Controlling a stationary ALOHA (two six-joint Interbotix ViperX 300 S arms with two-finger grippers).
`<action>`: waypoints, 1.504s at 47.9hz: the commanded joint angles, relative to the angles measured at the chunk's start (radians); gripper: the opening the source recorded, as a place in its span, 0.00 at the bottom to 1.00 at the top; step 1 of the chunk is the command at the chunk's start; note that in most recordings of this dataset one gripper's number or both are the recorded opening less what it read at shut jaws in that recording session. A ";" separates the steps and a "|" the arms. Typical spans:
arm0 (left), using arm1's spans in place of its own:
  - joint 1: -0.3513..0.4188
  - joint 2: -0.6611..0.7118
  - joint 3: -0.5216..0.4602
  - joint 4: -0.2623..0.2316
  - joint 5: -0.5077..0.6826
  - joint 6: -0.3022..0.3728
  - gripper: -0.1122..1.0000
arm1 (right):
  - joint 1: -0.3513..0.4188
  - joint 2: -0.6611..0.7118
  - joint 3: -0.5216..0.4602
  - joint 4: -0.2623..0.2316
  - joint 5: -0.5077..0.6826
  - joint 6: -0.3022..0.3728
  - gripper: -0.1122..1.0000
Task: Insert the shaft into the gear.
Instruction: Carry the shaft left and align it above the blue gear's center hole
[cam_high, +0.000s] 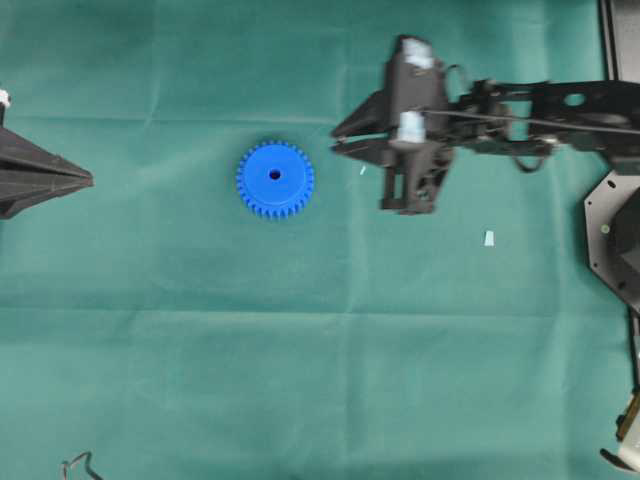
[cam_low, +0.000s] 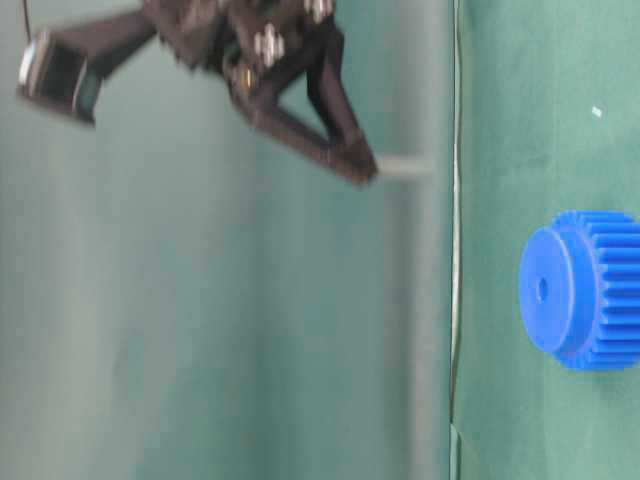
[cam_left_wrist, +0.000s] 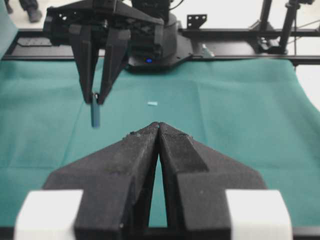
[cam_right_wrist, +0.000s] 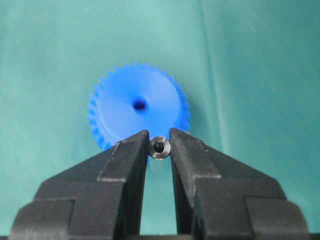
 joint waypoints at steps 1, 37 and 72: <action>-0.003 0.006 -0.025 0.002 -0.005 -0.003 0.12 | 0.014 0.032 -0.077 -0.003 -0.008 -0.002 0.25; -0.002 0.005 -0.025 0.002 0.005 -0.026 0.12 | 0.025 0.213 -0.184 0.003 -0.041 0.005 0.25; -0.002 0.006 -0.025 0.002 0.005 -0.026 0.12 | 0.025 0.296 -0.161 0.005 -0.120 0.031 0.25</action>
